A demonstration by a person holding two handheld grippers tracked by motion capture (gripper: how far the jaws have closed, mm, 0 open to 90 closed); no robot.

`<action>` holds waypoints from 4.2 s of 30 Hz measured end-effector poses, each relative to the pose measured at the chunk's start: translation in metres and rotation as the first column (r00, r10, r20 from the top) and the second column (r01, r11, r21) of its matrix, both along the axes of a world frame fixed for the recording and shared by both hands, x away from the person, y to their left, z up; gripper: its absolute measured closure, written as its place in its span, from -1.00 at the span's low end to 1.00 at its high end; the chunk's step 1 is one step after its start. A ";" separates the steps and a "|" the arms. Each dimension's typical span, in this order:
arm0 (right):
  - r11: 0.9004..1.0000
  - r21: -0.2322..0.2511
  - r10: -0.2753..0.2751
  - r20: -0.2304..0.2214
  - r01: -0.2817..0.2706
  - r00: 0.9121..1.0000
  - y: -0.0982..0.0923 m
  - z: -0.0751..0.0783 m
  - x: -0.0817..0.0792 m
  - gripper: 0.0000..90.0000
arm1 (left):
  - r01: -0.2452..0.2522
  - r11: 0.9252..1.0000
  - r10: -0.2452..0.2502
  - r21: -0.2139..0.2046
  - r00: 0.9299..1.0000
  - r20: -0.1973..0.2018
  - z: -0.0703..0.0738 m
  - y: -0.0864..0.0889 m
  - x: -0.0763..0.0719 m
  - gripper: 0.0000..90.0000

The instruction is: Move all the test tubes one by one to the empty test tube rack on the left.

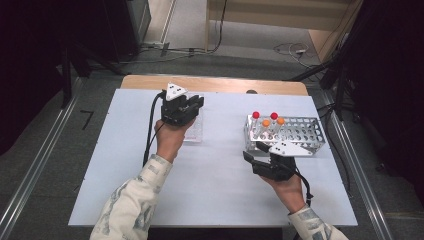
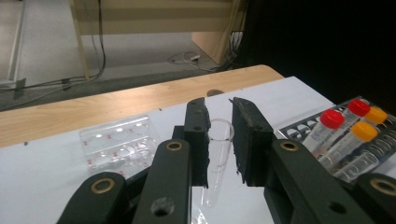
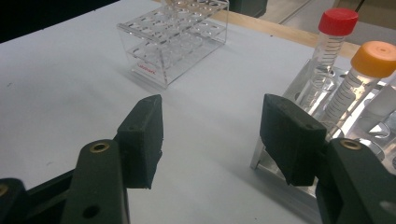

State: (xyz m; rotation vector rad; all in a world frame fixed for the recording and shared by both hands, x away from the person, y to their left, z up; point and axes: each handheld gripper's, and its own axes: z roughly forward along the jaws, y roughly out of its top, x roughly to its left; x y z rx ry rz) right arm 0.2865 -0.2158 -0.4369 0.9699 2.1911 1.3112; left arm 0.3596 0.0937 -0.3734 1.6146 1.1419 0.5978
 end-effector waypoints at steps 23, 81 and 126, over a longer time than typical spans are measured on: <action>1.000 0.005 -0.016 -0.003 0.016 1.000 -0.004 0.000 0.002 -0.16 | -0.047 0.985 0.051 0.169 0.998 -0.024 -0.036 -0.013 0.012 0.70; 0.978 0.026 -0.208 0.035 0.207 0.978 -0.008 -0.028 0.049 0.57 | 0.022 0.999 -0.021 0.039 0.999 -0.035 -0.054 -0.010 -0.047 -0.67; 0.996 0.064 -0.076 0.102 0.069 0.992 0.013 0.017 0.013 0.62 | 0.058 0.998 -0.057 0.027 0.998 -0.031 -0.050 -0.016 -0.053 -0.63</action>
